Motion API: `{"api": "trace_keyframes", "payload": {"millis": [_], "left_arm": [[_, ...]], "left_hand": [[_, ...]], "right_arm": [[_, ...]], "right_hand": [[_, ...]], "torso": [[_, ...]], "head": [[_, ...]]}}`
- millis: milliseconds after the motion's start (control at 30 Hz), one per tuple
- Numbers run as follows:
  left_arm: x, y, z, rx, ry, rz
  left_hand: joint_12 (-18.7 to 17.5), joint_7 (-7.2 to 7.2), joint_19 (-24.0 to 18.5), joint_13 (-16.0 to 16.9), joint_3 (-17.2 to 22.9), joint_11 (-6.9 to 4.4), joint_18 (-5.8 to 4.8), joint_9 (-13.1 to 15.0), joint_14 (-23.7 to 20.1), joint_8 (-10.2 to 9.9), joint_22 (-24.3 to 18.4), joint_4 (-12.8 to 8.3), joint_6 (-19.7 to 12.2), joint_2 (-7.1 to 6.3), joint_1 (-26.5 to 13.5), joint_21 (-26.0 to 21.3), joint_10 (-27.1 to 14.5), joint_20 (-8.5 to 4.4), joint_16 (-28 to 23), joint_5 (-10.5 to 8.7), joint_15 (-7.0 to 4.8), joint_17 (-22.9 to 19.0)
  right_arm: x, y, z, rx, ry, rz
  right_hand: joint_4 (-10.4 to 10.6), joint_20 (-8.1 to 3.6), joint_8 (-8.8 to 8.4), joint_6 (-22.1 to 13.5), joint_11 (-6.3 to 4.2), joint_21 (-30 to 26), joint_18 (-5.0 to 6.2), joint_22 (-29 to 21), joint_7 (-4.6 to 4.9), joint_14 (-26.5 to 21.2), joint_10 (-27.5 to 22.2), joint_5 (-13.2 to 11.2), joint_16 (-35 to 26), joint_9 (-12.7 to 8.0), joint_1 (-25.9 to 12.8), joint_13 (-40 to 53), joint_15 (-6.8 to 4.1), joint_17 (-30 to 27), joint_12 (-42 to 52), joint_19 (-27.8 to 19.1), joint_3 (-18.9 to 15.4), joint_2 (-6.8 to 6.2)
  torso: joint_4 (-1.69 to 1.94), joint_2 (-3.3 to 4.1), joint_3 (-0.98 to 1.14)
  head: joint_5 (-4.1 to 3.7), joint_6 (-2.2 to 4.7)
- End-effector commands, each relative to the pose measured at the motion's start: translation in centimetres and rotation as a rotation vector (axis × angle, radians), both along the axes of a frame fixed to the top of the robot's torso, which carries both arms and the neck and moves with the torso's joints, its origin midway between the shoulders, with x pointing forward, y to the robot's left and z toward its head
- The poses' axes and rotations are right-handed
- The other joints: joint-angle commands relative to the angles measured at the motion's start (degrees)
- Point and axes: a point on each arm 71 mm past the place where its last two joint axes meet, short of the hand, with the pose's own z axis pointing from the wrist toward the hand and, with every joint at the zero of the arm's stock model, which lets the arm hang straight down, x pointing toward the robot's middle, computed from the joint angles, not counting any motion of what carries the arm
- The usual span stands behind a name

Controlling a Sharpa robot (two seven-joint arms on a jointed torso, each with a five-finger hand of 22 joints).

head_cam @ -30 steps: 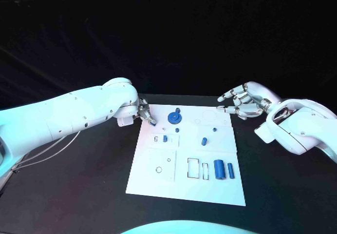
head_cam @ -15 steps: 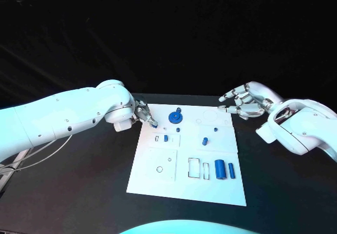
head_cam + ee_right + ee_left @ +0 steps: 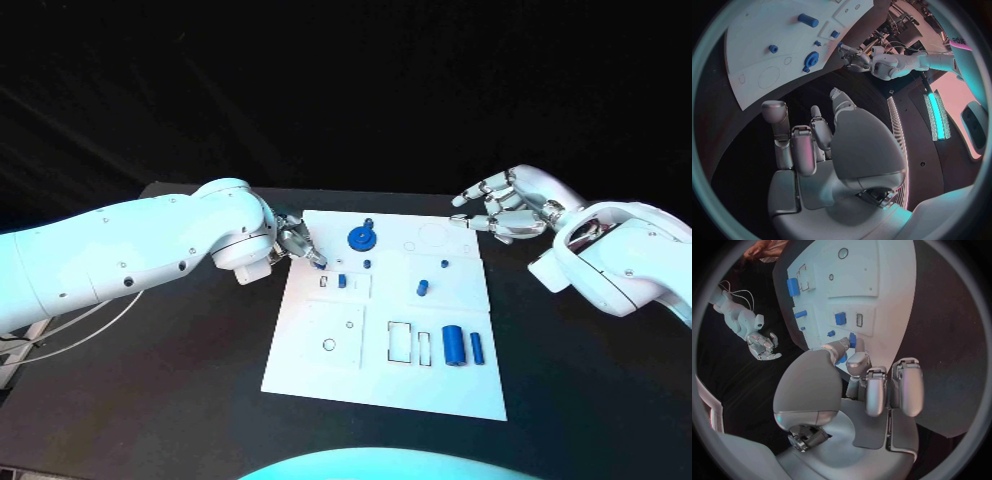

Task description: Assemble the parts on the task board

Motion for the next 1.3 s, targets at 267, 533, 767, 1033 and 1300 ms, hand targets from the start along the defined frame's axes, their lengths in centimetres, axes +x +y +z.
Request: {"api": "trace_keyframes", "payload": {"millis": [267,533,767,1033,1300], "left_arm": [[-0.8,-0.7,-0.9,0.042,-0.045,-0.028],[-1.2,-1.1,-1.2,0.054,-0.033,-0.046],[-1.3,-1.0,-1.3,0.071,-0.029,-0.049],[-1.2,-1.0,-1.5,0.086,-0.024,-0.048],[-1.2,-0.9,-1.7,0.103,-0.011,-0.052]], "left_hand": [[-0.48,-1.55,1.45,-0.16,3.75,-0.12,-0.91,0.15,5.9,0.39,5.29,-3.28,1.66,-0.2,-0.8,0.3,0.24,-0.5,0.14,0.4,-0.45,15.1],[-0.7,-1.59,1.46,-0.4,4.04,-0.15,-0.91,0.26,5.9,0.52,5.31,-3.35,1.7,-0.37,-1.19,0.31,0.26,-0.5,0.14,0.39,-0.48,15.1],[-0.83,-1.62,1.45,-0.54,4.16,-0.17,-0.91,0.31,5.9,0.59,5.29,-3.4,1.75,-0.45,-1.36,0.3,0.26,-0.5,0.14,0.39,-0.5,15.1],[-0.87,-1.64,1.47,-0.6,4.26,-0.19,-0.92,0.37,5.9,0.66,5.33,-3.41,1.79,-0.51,-1.57,0.32,0.3,-0.51,0.14,0.39,-0.51,15.1],[-0.9,-1.67,1.47,-0.65,4.38,-0.21,-0.92,0.43,5.9,0.74,5.33,-3.41,1.85,-0.55,-1.81,0.31,0.36,-0.5,0.14,0.39,-0.53,15.1]], "right_arm": [[-0.1,0.1,-0.1,-0.005,0.002,0.013],[-0.1,0.1,-0.1,-0.004,0.002,0.014],[-0.1,0.1,-0.1,-0.004,0.003,0.015],[-0.1,0.1,-0.1,-0.004,0.003,0.016],[-0.1,0.1,-0.1,-0.004,0.003,0.016]], "right_hand": [[0.07,-0.03,0.28,0.14,-0.07,-0.37,0.8,0.0,-0.12,2.63,-0.25,0.2,-0.23,0.06,-0.06,0.06,-0.51,3.98,-0.17,-0.18,-0.31,0.52],[0.07,-0.03,0.28,0.14,-0.07,-0.37,0.8,0.0,-0.12,2.63,-0.25,0.2,-0.23,0.06,-0.06,0.06,-0.51,3.98,-0.17,-0.18,-0.31,0.52],[0.12,-0.04,0.34,0.15,-0.08,-0.46,0.81,-0.03,-0.12,2.61,-0.31,0.31,-0.28,0.08,-0.07,-0.02,-0.51,3.88,-0.22,-0.18,-0.39,0.5],[0.12,-0.04,0.34,0.15,-0.08,-0.46,0.81,-0.03,-0.12,2.61,-0.31,0.31,-0.28,0.08,-0.07,-0.02,-0.51,3.88,-0.22,-0.18,-0.39,0.5],[0.12,-0.04,0.34,0.15,-0.08,-0.46,0.81,-0.03,-0.12,2.61,-0.31,0.31,-0.28,0.08,-0.07,-0.02,-0.51,3.88,-0.22,-0.18,-0.39,0.5]], "torso": [[-0.09,0.0,-0.01],[-0.14,0.02,0.0],[-0.13,0.03,0.01],[-0.16,0.05,-0.01],[-0.11,0.04,0.01]], "head": [[0.25,-0.19],[0.26,-0.28],[0.29,-0.3],[0.33,-0.4],[0.32,-0.58]]}}
